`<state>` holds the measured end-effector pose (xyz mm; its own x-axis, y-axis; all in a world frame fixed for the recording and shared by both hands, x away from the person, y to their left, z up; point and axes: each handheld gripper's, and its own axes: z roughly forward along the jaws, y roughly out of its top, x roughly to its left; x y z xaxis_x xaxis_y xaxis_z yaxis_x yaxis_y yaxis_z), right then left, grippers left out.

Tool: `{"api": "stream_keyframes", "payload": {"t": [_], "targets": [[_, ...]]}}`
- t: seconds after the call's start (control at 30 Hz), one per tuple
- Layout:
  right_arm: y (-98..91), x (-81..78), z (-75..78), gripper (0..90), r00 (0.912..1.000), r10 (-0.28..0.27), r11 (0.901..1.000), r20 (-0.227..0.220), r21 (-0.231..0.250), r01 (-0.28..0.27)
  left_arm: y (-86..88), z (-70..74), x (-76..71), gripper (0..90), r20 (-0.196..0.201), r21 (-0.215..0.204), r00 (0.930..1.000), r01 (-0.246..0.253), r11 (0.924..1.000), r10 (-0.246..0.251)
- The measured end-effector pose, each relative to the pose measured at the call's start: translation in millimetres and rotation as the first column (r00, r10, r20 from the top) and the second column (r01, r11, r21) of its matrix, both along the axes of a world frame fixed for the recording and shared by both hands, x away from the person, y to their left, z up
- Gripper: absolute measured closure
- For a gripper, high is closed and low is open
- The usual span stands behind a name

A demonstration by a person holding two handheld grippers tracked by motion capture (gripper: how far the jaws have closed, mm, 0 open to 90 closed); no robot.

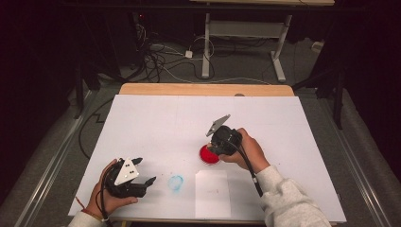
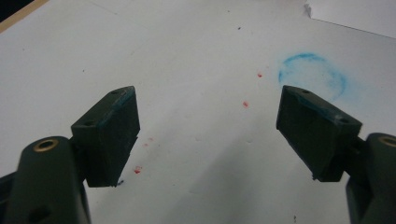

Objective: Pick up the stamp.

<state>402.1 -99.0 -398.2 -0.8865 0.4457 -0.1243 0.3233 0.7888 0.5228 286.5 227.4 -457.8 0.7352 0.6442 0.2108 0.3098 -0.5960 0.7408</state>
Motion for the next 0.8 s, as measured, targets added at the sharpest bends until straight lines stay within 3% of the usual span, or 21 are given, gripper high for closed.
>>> {"api": "stream_keyframes", "payload": {"t": [0.37, 0.8], "targets": [[-17.9, -18.5, 9.9, 76.4, 0.9988, -0.001, 0.9946, 0.049, 0.104, -0.004, 0.1, -0.5, 0.3, 20.8, 0.000, 0.000, 1.0000, 0.002, 1.0000, -0.002], [-28.0, -37.9, 10.2, 76.3, 0.9966, 0.016, 0.9883, 0.081, 0.150, -0.028, -1.4, -1.3, -0.1, 20.8, -0.001, 0.005, 1.0000, 0.007, 1.0000, -0.007]]}}
